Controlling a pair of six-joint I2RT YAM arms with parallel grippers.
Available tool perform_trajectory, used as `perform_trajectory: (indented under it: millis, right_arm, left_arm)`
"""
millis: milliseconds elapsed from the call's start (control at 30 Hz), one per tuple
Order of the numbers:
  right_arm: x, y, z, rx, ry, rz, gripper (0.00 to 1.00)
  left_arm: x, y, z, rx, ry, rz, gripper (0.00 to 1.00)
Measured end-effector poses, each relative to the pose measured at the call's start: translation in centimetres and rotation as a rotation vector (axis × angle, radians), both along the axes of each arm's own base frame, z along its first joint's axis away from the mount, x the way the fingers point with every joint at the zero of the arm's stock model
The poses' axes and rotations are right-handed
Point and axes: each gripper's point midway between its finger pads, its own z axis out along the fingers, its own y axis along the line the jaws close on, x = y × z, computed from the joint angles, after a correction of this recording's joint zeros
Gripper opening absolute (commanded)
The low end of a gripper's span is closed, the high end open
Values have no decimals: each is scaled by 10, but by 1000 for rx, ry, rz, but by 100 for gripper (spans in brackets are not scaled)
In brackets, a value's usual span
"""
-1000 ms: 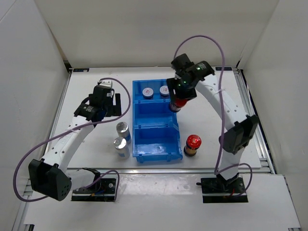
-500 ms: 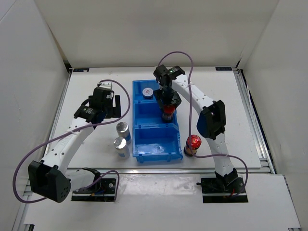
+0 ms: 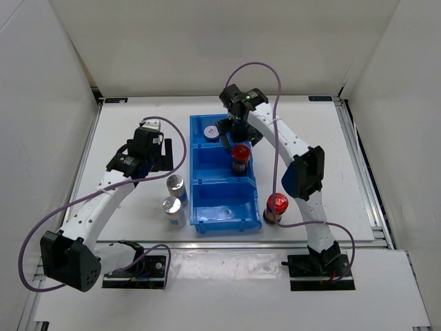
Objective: Organize the condiment bottles
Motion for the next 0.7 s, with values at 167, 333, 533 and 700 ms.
perform_trajectory:
  millis: [167, 333, 533, 700]
  right_arm:
    - [9, -9, 38, 16, -125, -65, 100]
    - [-47, -56, 63, -8, -126, -135, 100]
    - [-156, -113, 39, -11, 50, -177, 100]
    - [-196, -128, -2, -39, 176, -195, 100]
  left_arm:
    - [-2, -2, -4, 2, 3, -8, 100]
    - [-1, -3, -2, -6, -9, -5, 100]
    - [-3, -2, -5, -9, -3, 0, 100]
    - [-3, -2, -6, -12, -3, 3, 100]
